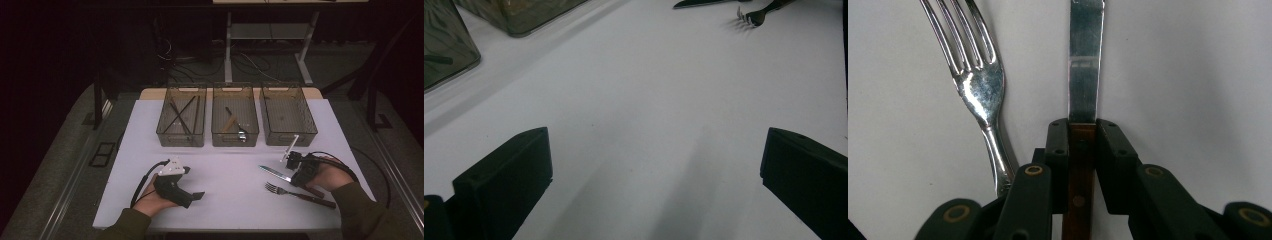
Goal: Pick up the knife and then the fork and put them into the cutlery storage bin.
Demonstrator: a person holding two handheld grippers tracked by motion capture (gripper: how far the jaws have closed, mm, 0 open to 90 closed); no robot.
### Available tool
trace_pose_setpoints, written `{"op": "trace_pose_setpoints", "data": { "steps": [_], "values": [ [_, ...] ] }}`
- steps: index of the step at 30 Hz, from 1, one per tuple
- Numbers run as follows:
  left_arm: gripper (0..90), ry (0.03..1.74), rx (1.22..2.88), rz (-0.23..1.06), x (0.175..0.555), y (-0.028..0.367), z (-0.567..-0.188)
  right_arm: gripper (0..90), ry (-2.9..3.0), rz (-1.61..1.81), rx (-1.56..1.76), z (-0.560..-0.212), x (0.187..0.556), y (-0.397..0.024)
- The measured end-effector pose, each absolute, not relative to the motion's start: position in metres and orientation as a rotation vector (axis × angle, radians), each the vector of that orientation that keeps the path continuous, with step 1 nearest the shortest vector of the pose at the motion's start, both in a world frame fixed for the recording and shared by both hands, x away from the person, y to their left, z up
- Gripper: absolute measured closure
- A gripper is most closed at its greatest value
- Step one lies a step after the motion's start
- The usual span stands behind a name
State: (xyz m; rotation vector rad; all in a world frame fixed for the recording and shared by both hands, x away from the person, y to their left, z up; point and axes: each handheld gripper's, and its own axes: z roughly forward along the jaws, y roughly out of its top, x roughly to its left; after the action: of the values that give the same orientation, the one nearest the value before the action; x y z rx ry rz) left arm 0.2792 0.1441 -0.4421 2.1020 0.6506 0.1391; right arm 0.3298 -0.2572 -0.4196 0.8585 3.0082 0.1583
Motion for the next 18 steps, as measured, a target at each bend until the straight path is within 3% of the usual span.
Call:
{"op": "trace_pose_setpoints", "data": {
  "steps": [10, 18],
  "values": [
    [0.0, 0.65, 2.101, 0.138, 0.279, 0.144, -0.442, 77.3, 2.98, 0.242, 0.886, -0.416, 0.332, -0.26],
    [0.0, 0.651, 2.099, 0.137, 0.279, 0.144, -0.442, 77.4, 2.863, 0.551, 0.977, -0.396, 0.335, -0.278]
  ]
}}
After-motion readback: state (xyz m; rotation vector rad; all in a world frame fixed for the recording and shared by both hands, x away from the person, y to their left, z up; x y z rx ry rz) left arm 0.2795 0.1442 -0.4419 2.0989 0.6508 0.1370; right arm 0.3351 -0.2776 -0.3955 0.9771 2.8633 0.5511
